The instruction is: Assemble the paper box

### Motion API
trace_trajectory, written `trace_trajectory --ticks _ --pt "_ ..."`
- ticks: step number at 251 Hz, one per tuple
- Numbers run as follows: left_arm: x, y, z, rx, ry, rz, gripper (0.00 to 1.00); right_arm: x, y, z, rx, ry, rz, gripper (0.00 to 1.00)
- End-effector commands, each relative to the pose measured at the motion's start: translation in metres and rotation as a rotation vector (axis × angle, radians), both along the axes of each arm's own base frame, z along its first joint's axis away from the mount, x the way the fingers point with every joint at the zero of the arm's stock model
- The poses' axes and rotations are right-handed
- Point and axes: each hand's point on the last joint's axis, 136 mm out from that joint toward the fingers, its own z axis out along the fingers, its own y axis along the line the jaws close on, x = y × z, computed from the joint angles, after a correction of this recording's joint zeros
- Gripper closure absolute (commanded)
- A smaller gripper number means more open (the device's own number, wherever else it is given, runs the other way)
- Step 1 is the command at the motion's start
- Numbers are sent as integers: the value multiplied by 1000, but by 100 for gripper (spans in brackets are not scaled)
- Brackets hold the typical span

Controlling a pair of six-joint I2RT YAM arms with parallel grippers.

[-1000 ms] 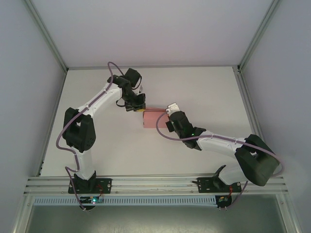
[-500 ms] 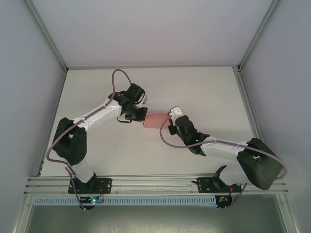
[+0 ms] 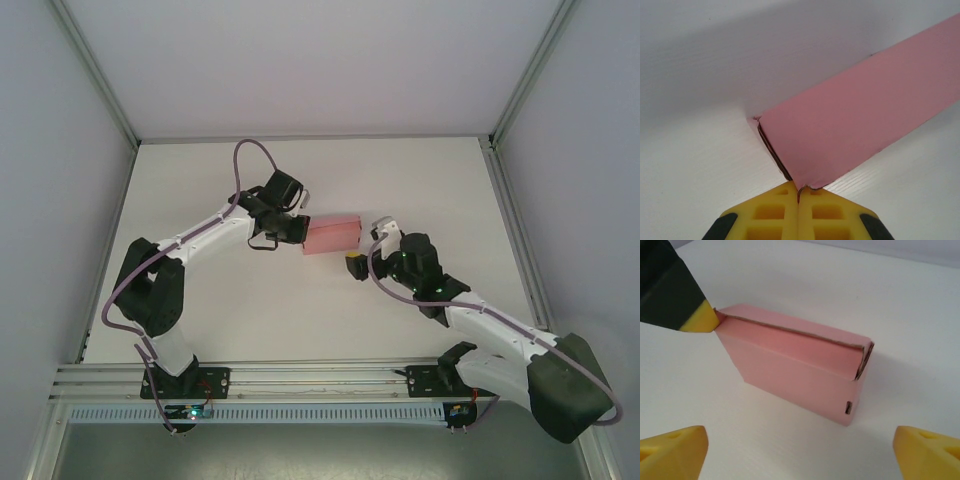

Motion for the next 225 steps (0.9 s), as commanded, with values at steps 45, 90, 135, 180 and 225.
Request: trace_trajectory --ticks 45,90,135,180,225 --pt "-32 18 -58 167 179 -41 100 75 -4 42 242 248 -191 2" --pt "-30 18 -58 173 172 -39 100 103 9 5 297 407 -151 8" --pt "-27 16 -59 165 162 -40 100 97 4 -56 297 448 -142 37" --pt "-25 10 -61 142 166 -51 100 83 -3 -95 340 417 -112 67" --pt "-24 2 -53 91 167 -46 91 74 -9 -112 333 360 -105 85"
